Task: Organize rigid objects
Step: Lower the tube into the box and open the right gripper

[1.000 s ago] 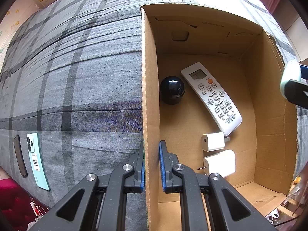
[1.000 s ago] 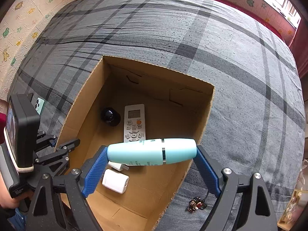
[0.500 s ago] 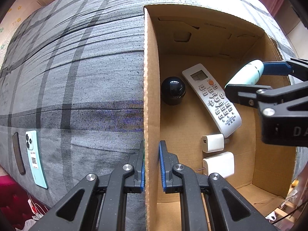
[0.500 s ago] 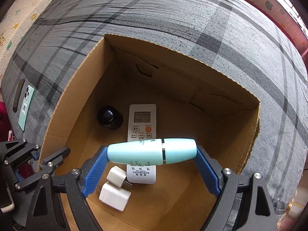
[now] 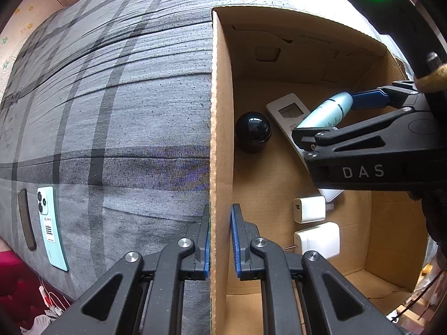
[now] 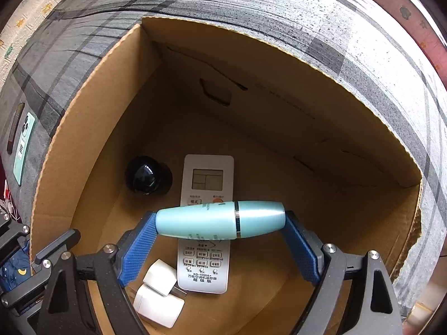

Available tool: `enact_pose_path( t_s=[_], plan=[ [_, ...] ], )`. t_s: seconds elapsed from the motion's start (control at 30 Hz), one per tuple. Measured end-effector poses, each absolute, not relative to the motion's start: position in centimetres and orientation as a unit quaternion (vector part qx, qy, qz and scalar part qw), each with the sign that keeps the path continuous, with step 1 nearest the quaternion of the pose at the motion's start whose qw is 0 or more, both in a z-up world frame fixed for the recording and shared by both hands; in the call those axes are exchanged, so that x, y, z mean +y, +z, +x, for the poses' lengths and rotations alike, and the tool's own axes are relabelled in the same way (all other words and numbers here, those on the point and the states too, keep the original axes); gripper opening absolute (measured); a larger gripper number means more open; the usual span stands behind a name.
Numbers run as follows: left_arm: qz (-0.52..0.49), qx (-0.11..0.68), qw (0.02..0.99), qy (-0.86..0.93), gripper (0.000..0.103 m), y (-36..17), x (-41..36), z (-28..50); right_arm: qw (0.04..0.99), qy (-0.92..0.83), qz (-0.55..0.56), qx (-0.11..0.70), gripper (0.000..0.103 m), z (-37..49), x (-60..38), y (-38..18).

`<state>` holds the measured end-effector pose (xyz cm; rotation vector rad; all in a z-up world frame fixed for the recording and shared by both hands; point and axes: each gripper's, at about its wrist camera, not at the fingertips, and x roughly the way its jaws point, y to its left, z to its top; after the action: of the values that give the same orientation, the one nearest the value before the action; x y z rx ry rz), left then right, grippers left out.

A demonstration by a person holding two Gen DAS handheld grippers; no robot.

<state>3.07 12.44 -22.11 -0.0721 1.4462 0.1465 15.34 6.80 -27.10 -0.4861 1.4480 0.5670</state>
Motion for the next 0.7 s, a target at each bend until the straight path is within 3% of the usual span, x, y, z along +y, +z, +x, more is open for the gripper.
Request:
enact_pose_path(
  t_s=[0.43,0.7],
  plan=[
    [-0.030,0.660,0.748,0.067,0.012,-22.0,12.3,3.0,0.690,0.250,-0.220,0.642,0.091,15.4,7.1,-27.3],
    [-0.030,0.660,0.748,0.068,0.012,-21.9,12.2,3.0,0.705,0.258,-0.219,0.623,0.100,14.9,7.0,-25.6]
  ],
)
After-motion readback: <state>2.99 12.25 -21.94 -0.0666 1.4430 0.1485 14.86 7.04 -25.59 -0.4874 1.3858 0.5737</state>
